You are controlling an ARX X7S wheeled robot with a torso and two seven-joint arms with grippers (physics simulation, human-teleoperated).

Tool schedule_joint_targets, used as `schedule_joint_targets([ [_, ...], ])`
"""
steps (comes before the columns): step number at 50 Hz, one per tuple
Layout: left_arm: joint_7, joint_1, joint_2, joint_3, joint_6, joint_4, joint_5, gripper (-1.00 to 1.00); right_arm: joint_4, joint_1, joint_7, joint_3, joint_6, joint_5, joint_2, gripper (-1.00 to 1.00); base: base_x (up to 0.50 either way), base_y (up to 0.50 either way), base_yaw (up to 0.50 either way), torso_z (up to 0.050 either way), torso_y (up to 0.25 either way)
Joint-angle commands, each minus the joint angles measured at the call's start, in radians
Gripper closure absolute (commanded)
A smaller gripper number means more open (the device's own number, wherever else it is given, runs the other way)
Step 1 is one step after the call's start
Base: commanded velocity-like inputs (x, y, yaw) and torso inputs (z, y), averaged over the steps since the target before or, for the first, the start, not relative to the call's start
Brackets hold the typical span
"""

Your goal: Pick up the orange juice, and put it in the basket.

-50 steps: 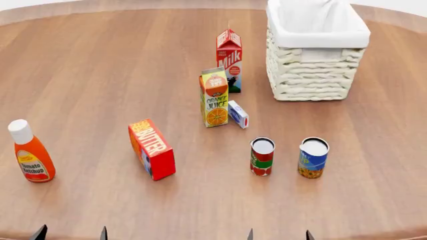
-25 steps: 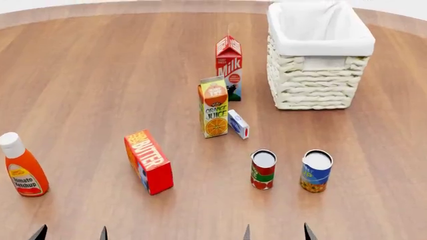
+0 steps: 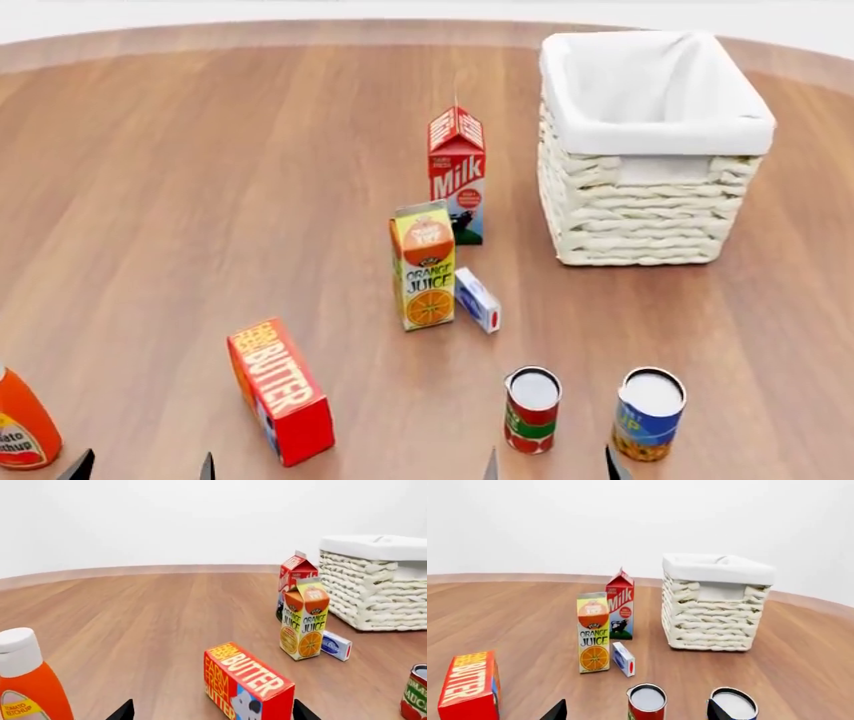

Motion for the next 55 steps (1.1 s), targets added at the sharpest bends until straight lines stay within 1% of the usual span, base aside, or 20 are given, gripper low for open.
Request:
schedule_joint_targets([
  [1,-0.015,-0.001,-0.013,0.015,0.002,-0.001,-0.013,-1.00,-0.006,-0.002,0.013,-0.015,0.000,0.009,0.012,-1.00,0.30,0.00,0.00,0.000,0.000],
  [55,-0.063,-0.008,-0.054,0.065,0.011,-0.003,-0.054,-1.00,-0.012,-0.006,0.061,-0.061,-0.026,0.032,0.052,-1.00,0.32,0.00,0.00,0.000,0.000],
])
